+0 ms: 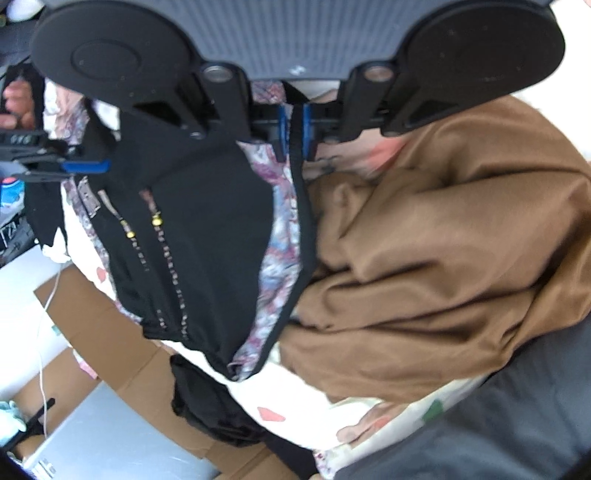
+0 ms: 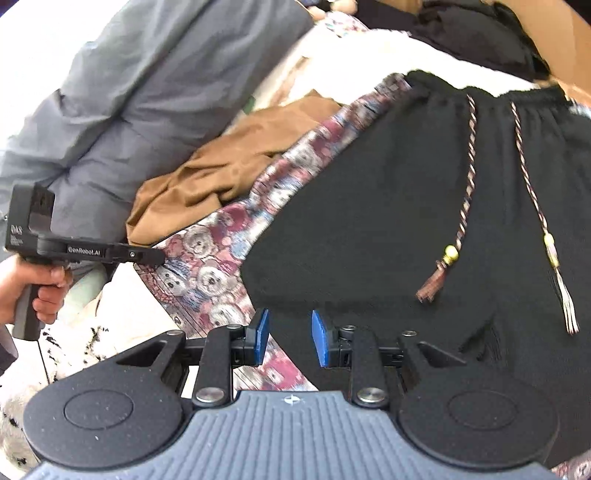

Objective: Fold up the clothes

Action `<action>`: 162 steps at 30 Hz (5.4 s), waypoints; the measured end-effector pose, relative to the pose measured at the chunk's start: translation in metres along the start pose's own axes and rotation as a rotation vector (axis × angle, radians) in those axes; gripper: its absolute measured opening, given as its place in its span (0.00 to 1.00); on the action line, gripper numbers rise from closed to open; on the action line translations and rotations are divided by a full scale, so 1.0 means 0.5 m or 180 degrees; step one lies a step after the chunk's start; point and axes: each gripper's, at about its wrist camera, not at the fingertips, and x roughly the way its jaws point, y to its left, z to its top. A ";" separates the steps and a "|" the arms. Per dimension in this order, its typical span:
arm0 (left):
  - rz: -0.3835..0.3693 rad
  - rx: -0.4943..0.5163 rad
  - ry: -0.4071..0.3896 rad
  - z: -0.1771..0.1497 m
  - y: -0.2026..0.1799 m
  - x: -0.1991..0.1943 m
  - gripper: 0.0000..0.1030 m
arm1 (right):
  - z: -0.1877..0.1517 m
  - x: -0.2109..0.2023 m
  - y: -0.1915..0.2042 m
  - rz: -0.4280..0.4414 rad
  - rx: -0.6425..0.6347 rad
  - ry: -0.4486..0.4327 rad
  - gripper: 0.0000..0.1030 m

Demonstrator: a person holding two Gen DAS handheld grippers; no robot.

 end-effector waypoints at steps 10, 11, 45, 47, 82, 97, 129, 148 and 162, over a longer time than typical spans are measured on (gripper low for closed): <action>0.0062 -0.0010 0.0183 0.068 -0.135 -0.021 0.07 | 0.005 0.007 0.031 0.0130 0.0020 -0.0342 0.29; 0.0134 -0.0009 0.0214 0.074 -0.149 -0.023 0.07 | 0.002 0.008 0.033 0.0184 0.0089 -0.0385 0.29; 0.0016 -0.0408 0.0076 0.104 -0.307 -0.080 0.07 | -0.024 -0.049 0.222 -0.0201 -0.0567 -0.1252 0.34; -0.0038 -0.0455 0.0080 0.101 -0.307 -0.080 0.07 | -0.029 -0.047 0.232 -0.0308 -0.0596 -0.1304 0.37; -0.0047 -0.0245 0.0001 0.120 -0.447 -0.034 0.45 | -0.042 -0.112 0.073 -0.0795 -0.0326 -0.1475 0.03; 0.0152 -0.0051 0.0269 0.123 -0.450 0.043 0.50 | -0.042 -0.185 -0.056 -0.0881 0.0047 -0.1532 0.03; 0.0395 -0.0539 0.0796 -0.076 -0.499 0.244 0.39 | -0.106 -0.343 -0.383 -0.0982 0.1225 -0.1639 0.03; 0.0106 -0.1419 0.0476 -0.244 -0.475 0.271 0.36 | -0.162 -0.378 -0.488 -0.1274 0.1661 -0.1654 0.03; -0.0180 -0.1687 0.0103 -0.306 -0.462 0.294 0.36 | -0.176 -0.372 -0.507 -0.1343 0.1749 -0.1601 0.03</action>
